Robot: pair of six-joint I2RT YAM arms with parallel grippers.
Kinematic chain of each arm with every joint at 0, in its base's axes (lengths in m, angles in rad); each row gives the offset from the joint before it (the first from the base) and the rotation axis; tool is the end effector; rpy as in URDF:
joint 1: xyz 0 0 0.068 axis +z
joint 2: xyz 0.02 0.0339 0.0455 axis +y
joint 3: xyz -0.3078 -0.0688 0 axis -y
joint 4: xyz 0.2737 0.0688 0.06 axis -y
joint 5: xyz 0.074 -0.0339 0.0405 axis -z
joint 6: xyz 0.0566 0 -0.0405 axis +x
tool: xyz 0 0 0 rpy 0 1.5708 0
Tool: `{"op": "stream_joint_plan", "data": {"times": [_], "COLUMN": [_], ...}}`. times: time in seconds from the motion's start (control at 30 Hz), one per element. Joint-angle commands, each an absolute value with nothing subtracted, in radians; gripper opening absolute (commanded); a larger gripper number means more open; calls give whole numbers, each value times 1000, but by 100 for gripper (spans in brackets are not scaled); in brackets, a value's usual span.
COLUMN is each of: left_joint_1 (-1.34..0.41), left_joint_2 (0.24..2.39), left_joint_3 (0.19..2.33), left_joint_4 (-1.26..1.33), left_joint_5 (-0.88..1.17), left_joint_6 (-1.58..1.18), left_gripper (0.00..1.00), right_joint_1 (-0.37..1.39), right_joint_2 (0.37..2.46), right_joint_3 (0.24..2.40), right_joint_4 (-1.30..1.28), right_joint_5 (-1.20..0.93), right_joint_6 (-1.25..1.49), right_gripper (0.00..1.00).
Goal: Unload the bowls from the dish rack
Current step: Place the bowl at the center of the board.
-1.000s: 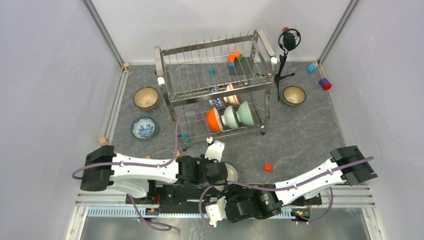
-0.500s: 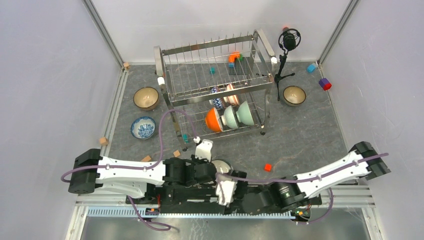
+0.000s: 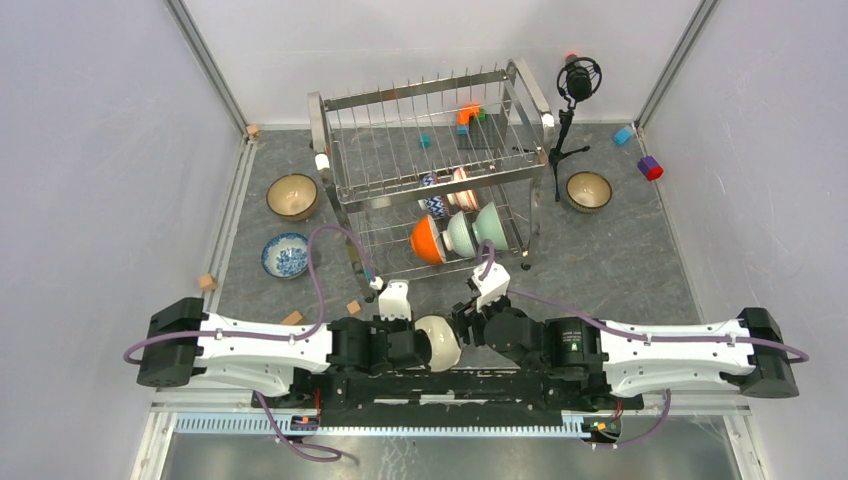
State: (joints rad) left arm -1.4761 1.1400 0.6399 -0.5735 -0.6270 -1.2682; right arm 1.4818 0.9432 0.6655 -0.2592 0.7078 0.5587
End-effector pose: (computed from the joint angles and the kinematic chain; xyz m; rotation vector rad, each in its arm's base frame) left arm 0.0536 -0.2135 0.2093 0.0526 2.4083 -0.4439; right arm 0.0562 0.2153 0.2855 -0.5075 1.9508 0.5745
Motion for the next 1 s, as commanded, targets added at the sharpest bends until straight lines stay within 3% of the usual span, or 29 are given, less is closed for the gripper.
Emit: {"op": "stream_joint_plan", "data": {"times": [0.0, 0.4, 0.97], "left_joint_1": [-1480, -1481, -1481], "left_joint_2": [1180, 1281, 1403], "left_joint_3": [723, 833, 949], "left_joint_4": [-590, -764, -966], "left_joint_5": [-680, -669, -656], "left_joint_6": [-1462, -1670, -1828], "left_gripper": [2, 2, 2], "right_joint_1": [1459, 1453, 1449], "right_joint_2": [962, 1068, 1159], "right_joint_3": [658, 671, 664], "right_joint_4": [-214, -302, -274], "right_joint_5": [613, 661, 629], "right_joint_6": [640, 646, 657], "right_gripper": [66, 53, 22]}}
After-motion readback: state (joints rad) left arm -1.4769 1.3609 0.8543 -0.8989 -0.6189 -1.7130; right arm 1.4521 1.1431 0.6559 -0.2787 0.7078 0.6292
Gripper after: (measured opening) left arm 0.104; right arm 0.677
